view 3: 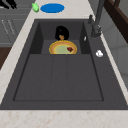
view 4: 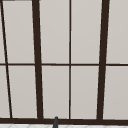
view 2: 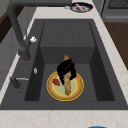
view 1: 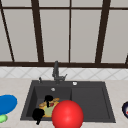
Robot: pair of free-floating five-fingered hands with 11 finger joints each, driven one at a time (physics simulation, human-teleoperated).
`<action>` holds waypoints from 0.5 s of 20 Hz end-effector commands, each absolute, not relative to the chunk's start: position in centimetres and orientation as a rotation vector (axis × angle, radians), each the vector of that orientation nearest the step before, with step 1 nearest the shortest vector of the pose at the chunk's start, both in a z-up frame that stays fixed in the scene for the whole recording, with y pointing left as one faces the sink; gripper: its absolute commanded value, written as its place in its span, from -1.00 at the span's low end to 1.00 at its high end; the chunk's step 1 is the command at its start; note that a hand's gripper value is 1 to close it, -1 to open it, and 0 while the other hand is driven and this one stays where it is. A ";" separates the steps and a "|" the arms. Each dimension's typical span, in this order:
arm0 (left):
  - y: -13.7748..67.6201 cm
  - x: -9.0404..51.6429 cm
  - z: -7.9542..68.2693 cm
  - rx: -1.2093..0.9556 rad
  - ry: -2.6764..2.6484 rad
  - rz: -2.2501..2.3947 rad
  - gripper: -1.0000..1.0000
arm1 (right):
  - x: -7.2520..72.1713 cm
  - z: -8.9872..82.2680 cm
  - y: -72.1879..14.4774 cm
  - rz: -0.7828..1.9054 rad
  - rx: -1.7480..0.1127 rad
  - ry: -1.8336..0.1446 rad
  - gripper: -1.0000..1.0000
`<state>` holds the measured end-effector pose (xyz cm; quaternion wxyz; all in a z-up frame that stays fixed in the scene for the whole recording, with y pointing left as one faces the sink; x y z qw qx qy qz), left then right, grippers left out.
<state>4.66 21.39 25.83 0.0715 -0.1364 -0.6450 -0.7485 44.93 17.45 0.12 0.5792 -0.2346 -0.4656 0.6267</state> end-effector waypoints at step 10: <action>21.4 4.7 25.8 -0.410 -1.939 -2.250 0.00 | 42.0 3.1 14.4 1.573 -0.692 -0.959 1.00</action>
